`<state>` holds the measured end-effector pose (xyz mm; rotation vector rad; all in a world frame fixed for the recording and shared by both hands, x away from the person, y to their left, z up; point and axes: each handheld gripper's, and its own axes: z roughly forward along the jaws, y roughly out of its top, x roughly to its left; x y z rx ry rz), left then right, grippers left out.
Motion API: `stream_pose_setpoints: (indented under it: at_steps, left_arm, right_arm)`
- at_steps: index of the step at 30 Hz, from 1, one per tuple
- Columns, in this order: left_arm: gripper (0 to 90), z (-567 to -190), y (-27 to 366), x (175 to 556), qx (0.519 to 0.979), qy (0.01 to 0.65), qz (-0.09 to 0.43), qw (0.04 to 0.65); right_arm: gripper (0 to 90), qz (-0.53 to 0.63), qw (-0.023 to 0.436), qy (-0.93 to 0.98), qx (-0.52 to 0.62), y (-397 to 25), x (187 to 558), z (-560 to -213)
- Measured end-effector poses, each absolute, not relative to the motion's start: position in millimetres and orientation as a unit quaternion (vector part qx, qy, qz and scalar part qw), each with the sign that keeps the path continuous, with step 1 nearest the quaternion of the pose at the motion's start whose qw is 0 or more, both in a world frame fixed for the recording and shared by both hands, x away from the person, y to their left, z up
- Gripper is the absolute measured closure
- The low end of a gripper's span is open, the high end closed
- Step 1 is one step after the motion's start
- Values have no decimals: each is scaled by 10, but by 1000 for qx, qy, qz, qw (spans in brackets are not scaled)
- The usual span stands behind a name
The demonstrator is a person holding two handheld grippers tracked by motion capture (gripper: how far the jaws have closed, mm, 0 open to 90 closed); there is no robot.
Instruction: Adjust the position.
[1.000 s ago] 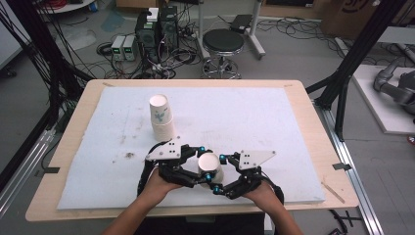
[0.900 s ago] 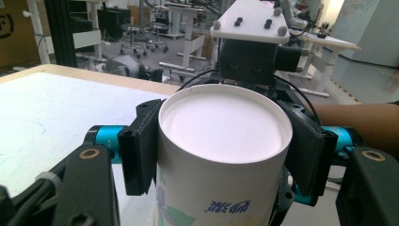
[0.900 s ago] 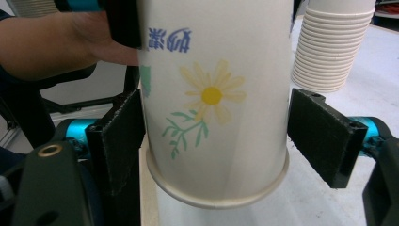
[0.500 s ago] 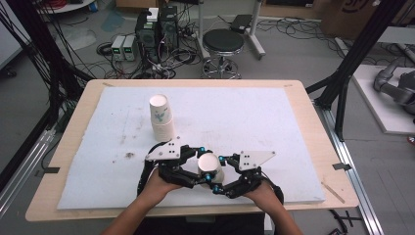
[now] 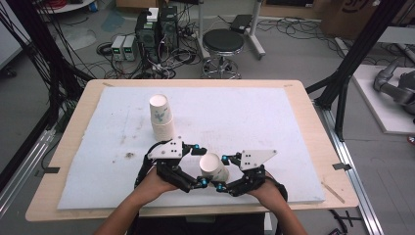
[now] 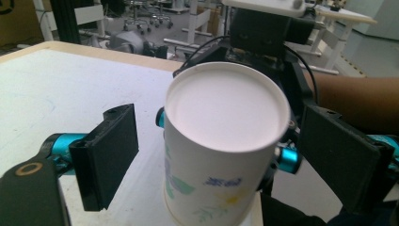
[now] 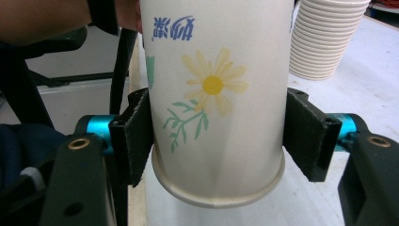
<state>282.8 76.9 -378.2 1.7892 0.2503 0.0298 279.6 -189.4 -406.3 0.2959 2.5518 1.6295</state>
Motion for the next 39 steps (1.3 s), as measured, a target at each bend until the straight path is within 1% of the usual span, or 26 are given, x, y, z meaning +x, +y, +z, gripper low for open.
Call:
stream_pose_setpoints:
  at_steps: [6,17,26,31,36,39]
  left_arm:
    - [129,-3736,820,2833,785,100,20,612]
    - [131,-3735,843,2852,809,98,21,580]
    - [136,-3729,814,2883,830,86,10,551]
    - [146,-3722,769,2901,848,70,3,525]
    - [147,-3697,733,2906,858,65,4,510]
    - [159,-3698,714,2901,864,64,5,500]
  right_arm:
    - [326,504,58,857,92,-1908,2806,-4016]
    - [327,434,56,897,71,-1862,2882,-3844]
    - [327,365,46,929,40,-1752,2912,-3747]
    - [326,344,50,937,27,-1693,2911,-3717]
    - [326,307,59,950,14,-1596,2891,-3681]
    - [324,294,57,954,8,-1557,2882,-3662]
